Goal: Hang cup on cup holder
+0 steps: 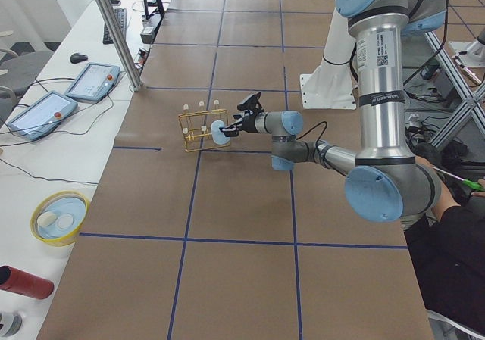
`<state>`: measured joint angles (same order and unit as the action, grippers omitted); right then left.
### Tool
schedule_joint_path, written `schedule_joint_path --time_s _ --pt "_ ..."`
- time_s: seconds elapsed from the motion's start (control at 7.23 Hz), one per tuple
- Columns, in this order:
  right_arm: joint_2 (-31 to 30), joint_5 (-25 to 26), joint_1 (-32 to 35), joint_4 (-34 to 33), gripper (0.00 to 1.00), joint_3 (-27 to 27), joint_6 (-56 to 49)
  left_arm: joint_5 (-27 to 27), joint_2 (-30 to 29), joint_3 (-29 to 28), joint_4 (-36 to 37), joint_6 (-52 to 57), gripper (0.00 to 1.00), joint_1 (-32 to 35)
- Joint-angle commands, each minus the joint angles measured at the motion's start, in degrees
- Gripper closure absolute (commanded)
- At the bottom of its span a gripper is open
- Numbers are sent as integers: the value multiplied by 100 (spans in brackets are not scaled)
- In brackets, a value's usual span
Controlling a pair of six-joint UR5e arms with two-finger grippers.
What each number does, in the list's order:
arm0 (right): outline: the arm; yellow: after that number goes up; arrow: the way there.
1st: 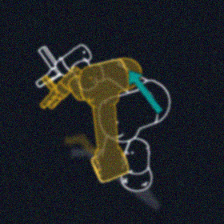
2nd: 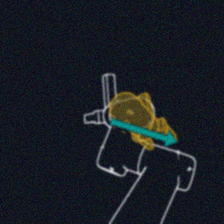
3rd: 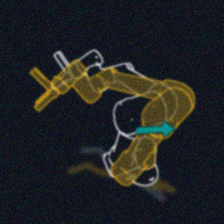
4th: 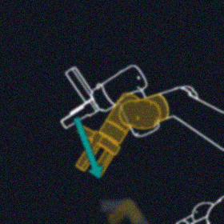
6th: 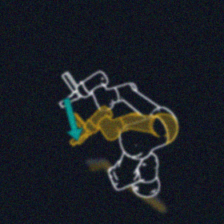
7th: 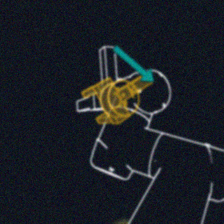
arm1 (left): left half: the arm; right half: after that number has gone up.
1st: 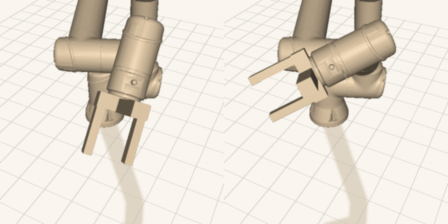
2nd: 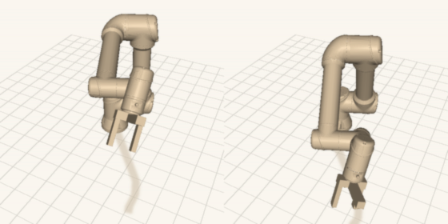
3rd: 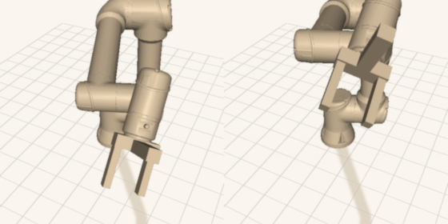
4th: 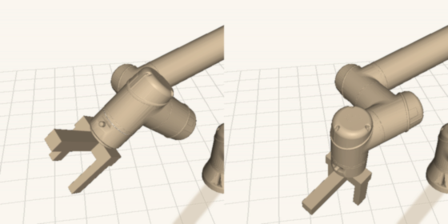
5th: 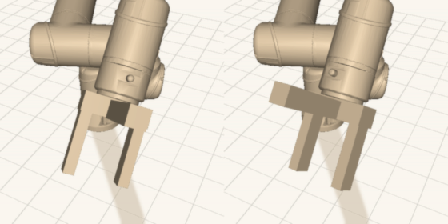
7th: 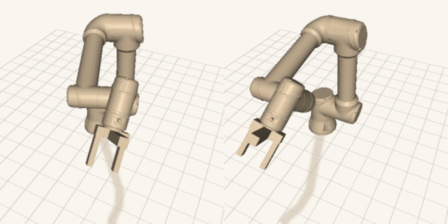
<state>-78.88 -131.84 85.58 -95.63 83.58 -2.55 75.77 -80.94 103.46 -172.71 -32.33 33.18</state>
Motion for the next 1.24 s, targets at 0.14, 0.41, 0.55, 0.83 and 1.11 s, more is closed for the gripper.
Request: schedule_joint_path --time_s 0.14,0.41,0.55,0.83,1.11 --pt "-4 0 3 0 0 0 0 2456 8 -211 247 200 0 1801" --pt "-4 0 3 0 0 0 0 2793 -1 -597 717 218 0 2636" --pt "-4 0 3 0 0 0 0 3264 -1 -704 1183 218 0 2832" --pt "-4 0 -6 0 0 0 0 3960 -36 -845 2533 210 0 3412" --pt "-4 0 3 0 0 0 0 5246 -97 -872 3562 235 0 4130"
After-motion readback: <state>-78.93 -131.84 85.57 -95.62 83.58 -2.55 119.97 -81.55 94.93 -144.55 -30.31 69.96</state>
